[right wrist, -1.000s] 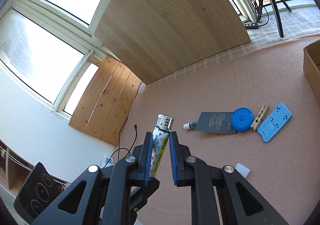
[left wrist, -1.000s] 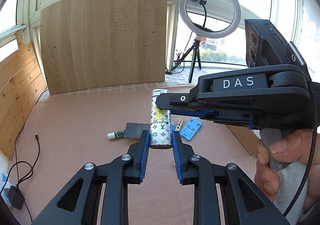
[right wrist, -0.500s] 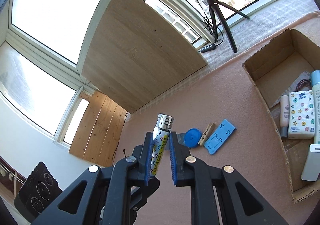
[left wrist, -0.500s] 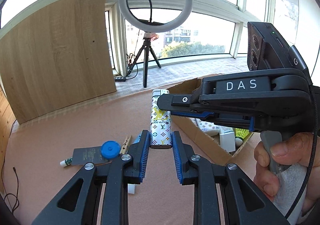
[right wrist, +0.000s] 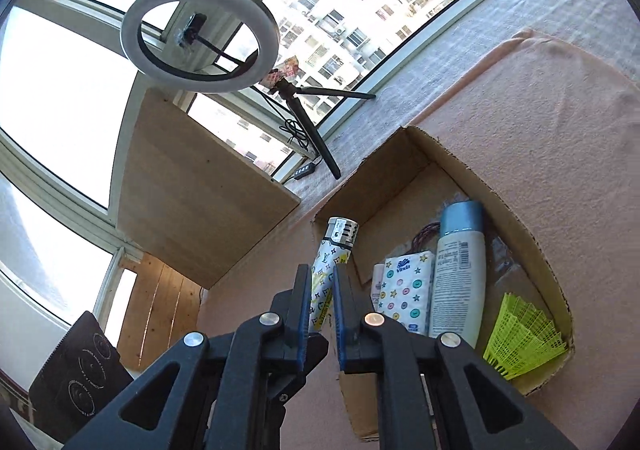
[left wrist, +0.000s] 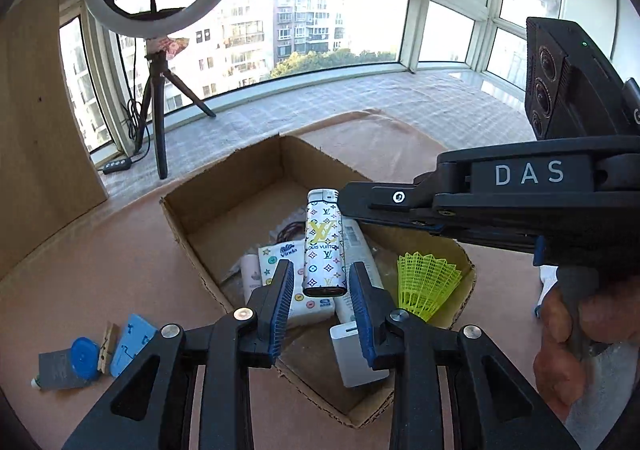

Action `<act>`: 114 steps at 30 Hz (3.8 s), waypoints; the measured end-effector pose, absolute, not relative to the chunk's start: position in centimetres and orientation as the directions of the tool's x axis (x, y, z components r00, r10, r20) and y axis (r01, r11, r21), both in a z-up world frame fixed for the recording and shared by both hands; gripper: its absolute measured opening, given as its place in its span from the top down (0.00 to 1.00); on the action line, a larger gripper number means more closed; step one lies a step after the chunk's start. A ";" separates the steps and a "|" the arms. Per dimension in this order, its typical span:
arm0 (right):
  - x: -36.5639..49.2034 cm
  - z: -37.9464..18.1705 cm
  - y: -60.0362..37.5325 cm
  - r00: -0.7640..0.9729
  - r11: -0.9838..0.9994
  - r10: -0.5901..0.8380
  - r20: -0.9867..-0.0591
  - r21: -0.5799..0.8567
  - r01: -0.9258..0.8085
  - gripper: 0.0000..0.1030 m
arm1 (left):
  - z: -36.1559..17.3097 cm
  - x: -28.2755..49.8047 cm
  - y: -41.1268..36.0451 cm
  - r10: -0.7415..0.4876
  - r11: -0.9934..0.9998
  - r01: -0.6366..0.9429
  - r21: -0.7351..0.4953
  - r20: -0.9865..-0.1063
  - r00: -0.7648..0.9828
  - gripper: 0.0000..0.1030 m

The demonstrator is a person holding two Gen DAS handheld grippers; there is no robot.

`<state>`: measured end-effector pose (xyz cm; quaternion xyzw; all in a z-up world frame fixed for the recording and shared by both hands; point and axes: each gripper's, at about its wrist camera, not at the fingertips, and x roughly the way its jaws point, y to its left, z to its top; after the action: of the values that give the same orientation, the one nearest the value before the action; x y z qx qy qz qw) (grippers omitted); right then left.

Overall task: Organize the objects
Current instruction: 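Carry the lighter to the box and open the right gripper to drop it, then grasp the white foam cylinder with the right gripper while the left gripper grasps the green glue stick, then lift the foam cylinder with the right gripper while the left gripper lifts the glue stick, then carry the glue stick and foam cylinder to the box and open both grippers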

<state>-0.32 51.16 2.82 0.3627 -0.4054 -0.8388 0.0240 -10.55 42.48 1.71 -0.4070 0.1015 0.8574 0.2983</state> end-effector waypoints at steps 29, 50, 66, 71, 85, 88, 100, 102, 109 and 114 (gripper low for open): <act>-2.5 -4.1 22.3 -0.442 -0.931 -0.242 -0.864 0.077 0.358 0.56 | -3.9 -1.4 5.7 0.062 -0.998 -0.033 -0.052 -0.799 -0.598 0.08; -2.9 -5.1 18.4 -0.425 -0.907 -0.239 -0.873 0.044 0.420 0.88 | -8.6 -14.7 0.0 0.062 -0.997 -0.004 -0.074 -0.807 -0.587 0.10; -1.9 -5.2 20.4 -0.428 -0.918 -0.292 -0.855 0.124 0.378 0.88 | -8.3 -17.1 6.4 0.216 -0.913 -0.407 0.039 -0.798 -0.562 0.84; -2.1 -5.2 20.4 -0.435 -0.923 -0.287 -0.853 0.125 0.364 0.88 | -8.1 -14.2 5.7 0.209 -0.941 -0.338 -0.014 -0.809 -0.550 0.84; -0.5 -4.3 20.8 -0.504 -0.946 -0.296 -0.812 0.176 0.271 0.91 | -6.3 -3.2 7.5 0.155 -0.983 -0.170 -0.071 -0.820 -0.551 0.84; 0.0 -3.0 21.2 -0.530 -0.947 -0.304 -0.791 0.193 0.256 0.91 | -4.0 -2.6 8.4 0.154 -0.983 -0.169 -0.067 -0.798 -0.582 0.84; 1.0 5.0 21.1 -0.669 -0.970 -0.233 -0.706 0.116 0.216 0.91 | 5.1 -1.6 9.7 0.156 -0.984 -0.168 -0.050 -0.688 -0.708 0.84; 1.2 6.0 21.1 -0.689 -0.978 -0.196 -0.698 0.085 0.192 0.91 | 5.8 -1.5 9.7 0.153 -0.986 -0.161 -0.052 -0.682 -0.715 0.84; 0.9 7.2 21.3 -0.707 -0.990 -0.134 -0.694 0.058 0.132 0.91 | 6.5 -2.4 9.4 0.137 -0.989 -0.134 -0.057 -0.673 -0.726 0.84; 0.8 7.2 21.9 -0.716 -0.994 -0.100 -0.690 0.034 0.106 0.91 | 6.0 -3.3 9.7 0.136 -0.990 -0.132 -0.058 -0.681 -0.719 0.84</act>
<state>0.81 21.88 7.17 0.3723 0.0039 -0.9264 0.0558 -3.35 9.75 5.98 -0.3676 -0.0026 0.9272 0.0721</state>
